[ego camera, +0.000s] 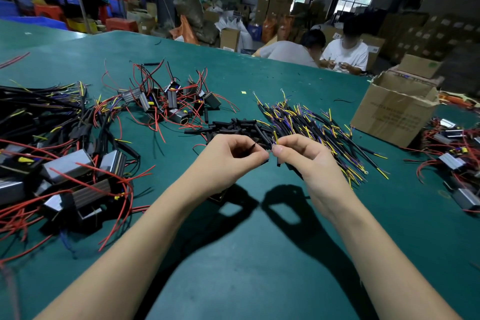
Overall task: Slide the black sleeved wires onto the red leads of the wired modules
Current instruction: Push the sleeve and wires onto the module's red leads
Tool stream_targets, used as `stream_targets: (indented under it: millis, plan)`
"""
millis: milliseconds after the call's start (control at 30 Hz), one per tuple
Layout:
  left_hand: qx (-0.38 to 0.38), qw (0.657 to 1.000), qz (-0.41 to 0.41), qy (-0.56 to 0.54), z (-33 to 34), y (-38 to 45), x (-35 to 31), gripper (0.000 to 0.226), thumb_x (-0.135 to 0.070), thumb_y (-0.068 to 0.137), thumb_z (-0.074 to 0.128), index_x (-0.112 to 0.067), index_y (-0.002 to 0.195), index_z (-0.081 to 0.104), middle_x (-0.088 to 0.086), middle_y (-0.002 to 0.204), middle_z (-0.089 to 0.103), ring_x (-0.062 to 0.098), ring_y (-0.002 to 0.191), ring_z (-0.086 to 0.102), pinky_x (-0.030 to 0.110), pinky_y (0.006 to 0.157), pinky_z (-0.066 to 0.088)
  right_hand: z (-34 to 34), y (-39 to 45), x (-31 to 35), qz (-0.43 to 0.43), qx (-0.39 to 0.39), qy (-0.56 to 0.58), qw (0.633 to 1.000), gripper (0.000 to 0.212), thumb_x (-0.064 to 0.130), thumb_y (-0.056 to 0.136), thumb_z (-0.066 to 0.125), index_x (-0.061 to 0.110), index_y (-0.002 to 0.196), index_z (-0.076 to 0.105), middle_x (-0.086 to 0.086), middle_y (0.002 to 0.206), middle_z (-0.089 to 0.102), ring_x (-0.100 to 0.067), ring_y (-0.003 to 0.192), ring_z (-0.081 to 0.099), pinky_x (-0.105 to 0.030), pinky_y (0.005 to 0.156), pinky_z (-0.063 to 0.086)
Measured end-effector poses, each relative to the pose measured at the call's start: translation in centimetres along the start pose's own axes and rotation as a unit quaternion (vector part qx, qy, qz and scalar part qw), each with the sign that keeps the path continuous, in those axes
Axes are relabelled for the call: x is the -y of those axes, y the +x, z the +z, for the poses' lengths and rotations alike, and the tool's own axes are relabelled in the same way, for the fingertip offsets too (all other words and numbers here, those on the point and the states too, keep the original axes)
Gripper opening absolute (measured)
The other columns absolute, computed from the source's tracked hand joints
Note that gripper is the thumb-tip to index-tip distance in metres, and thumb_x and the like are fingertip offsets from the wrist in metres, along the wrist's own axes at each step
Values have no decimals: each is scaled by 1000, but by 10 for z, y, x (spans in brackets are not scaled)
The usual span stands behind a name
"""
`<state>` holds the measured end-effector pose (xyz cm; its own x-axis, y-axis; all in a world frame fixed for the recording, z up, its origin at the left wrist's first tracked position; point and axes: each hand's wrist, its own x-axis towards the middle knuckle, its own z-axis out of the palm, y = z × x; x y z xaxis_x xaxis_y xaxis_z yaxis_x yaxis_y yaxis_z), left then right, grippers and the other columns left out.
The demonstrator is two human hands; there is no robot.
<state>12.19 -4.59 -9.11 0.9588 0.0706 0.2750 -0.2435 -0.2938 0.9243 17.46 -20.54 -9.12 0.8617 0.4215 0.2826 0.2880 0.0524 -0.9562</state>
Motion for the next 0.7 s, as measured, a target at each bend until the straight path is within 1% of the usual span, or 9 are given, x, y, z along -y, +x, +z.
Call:
stream_targets:
  millis: [133, 233, 300, 400, 467, 533, 567, 633, 700]
  plan:
    - [-17, 996, 14, 81, 3, 0, 5, 13, -20, 86, 68, -8, 81, 71, 1, 70, 65, 3, 60, 46, 17, 62, 41, 3, -1, -4, 18, -3, 31, 999, 9, 8, 85, 64, 16, 81, 65, 6, 66, 58, -4, 68, 53, -10, 70, 42]
    - [-35, 994, 19, 104, 8, 0, 5, 12, -19, 86, 68, -11, 78, 70, 3, 71, 66, 5, 60, 47, 19, 64, 41, 5, 0, -9, 30, -15, 55, 998, 10, 8, 85, 64, 17, 81, 65, 3, 65, 56, -6, 68, 53, -15, 74, 42]
    - [-49, 994, 17, 99, 10, 0, 6, 12, -19, 86, 68, -10, 78, 71, 7, 72, 69, 7, 61, 49, 22, 64, 43, 6, 0, -12, 35, -19, 67, 997, 8, 10, 83, 65, 18, 81, 66, 3, 65, 56, -8, 68, 52, -18, 77, 41]
    - [-65, 994, 7, 86, 13, 1, 8, 12, -19, 86, 68, -9, 81, 72, 7, 77, 72, 10, 66, 54, 25, 69, 47, 6, 2, -13, 36, -23, 72, 996, 10, 11, 84, 65, 19, 78, 68, 4, 64, 57, -8, 67, 52, -19, 76, 41]
    - [-65, 995, -2, 70, 14, 2, 10, 10, -19, 86, 69, -10, 82, 73, 4, 73, 70, 9, 64, 52, 27, 68, 46, 5, 2, -12, 34, -19, 58, 998, 2, 19, 80, 68, 19, 79, 69, 5, 64, 57, -9, 67, 51, -21, 77, 40]
    - [-54, 998, -10, 43, 10, 3, 9, 7, -17, 85, 69, -11, 85, 73, 5, 73, 69, 8, 65, 52, 28, 67, 47, 2, 2, -11, 33, -16, 42, 998, 15, 29, 73, 70, 18, 82, 69, 4, 64, 58, -10, 68, 51, -23, 78, 40]
    - [-43, 999, -14, 27, 8, 3, 8, 6, -15, 85, 69, -11, 88, 73, 8, 78, 71, 9, 69, 55, 29, 70, 49, 0, 3, -10, 34, -16, 37, 999, 19, 31, 71, 70, 17, 83, 69, 2, 65, 57, -10, 69, 51, -24, 79, 39]
    - [-23, 1000, -11, -1, 4, 3, 7, 10, -13, 86, 68, -11, 94, 73, 6, 86, 73, 6, 77, 60, 24, 78, 50, -3, 3, -10, 40, -14, 34, 999, 19, 31, 71, 70, 17, 84, 69, 0, 65, 56, -11, 69, 51, -25, 79, 39]
    - [-19, 999, 0, -27, 2, 2, 5, 12, -13, 87, 66, -10, 98, 71, 0, 85, 72, 0, 75, 61, 13, 74, 49, -4, 3, -10, 39, -7, 31, 999, 13, 26, 75, 70, 17, 85, 68, 1, 65, 56, -10, 68, 51, -22, 77, 41]
